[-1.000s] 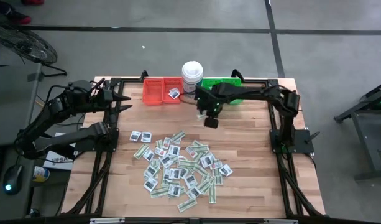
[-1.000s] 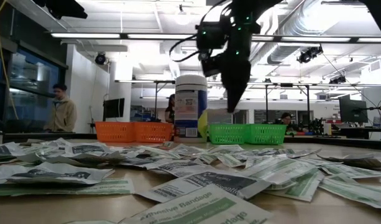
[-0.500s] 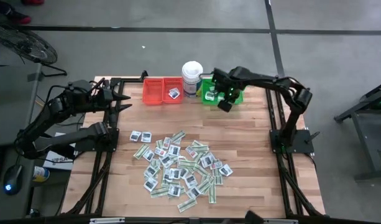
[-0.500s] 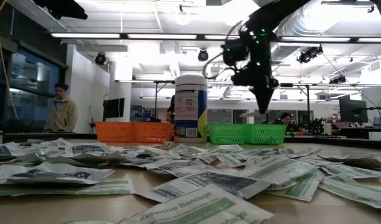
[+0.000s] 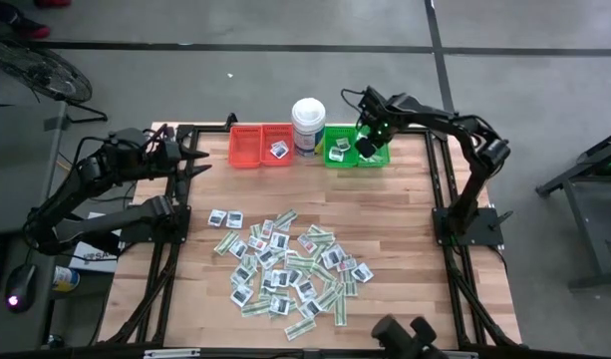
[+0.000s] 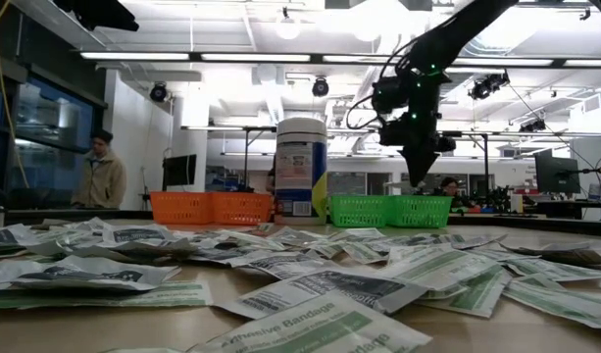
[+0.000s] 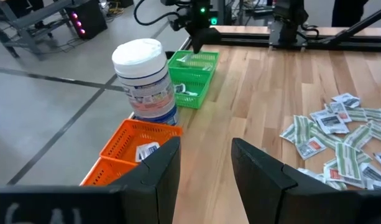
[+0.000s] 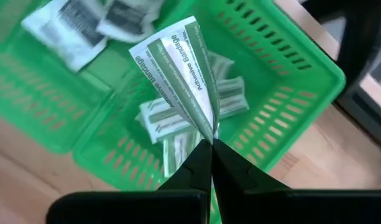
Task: Pick & Place First Aid Supplies
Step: Put the green bandage pack into the right green bin
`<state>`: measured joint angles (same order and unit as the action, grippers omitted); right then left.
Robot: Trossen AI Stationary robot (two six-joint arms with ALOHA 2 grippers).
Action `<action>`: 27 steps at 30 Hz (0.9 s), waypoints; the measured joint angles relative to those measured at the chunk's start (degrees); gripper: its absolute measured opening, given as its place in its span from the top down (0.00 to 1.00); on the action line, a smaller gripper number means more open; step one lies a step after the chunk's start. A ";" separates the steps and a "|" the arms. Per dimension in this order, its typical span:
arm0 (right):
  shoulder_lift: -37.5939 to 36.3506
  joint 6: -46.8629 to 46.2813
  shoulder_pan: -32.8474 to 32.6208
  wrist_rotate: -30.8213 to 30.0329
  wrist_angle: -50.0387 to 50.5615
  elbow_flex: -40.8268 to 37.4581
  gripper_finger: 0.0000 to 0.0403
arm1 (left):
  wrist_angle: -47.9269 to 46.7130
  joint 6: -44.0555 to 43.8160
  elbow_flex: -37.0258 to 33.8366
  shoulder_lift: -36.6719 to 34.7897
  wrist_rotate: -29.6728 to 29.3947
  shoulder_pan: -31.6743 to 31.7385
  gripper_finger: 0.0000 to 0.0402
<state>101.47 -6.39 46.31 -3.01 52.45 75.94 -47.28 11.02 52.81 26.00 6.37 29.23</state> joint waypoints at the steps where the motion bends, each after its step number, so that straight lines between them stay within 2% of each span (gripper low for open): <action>1: 0.03 -1.34 0.33 0.11 -0.07 0.00 1.00 | 0.23 -0.26 -0.02 0.00 -0.12 -0.01 0.65; 7: 0.05 -8.55 1.58 2.62 -1.66 0.00 1.00 | 0.85 -0.42 -0.02 0.00 -0.12 0.00 0.65; 15: 0.09 -9.85 1.81 2.98 -0.47 0.00 0.98 | 0.85 -0.84 -0.02 0.00 -0.87 0.01 0.65; 21: 0.12 -8.80 1.82 1.57 1.67 0.00 0.91 | 0.85 -0.84 -0.02 0.00 -0.89 0.01 0.65; 27: 0.16 -8.60 1.83 1.88 1.47 0.02 0.78 | 0.85 -0.87 -0.02 0.00 -0.91 -0.01 0.65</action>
<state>101.62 -14.98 48.14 -1.13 53.92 75.96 -46.44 10.15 52.80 26.00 5.45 29.22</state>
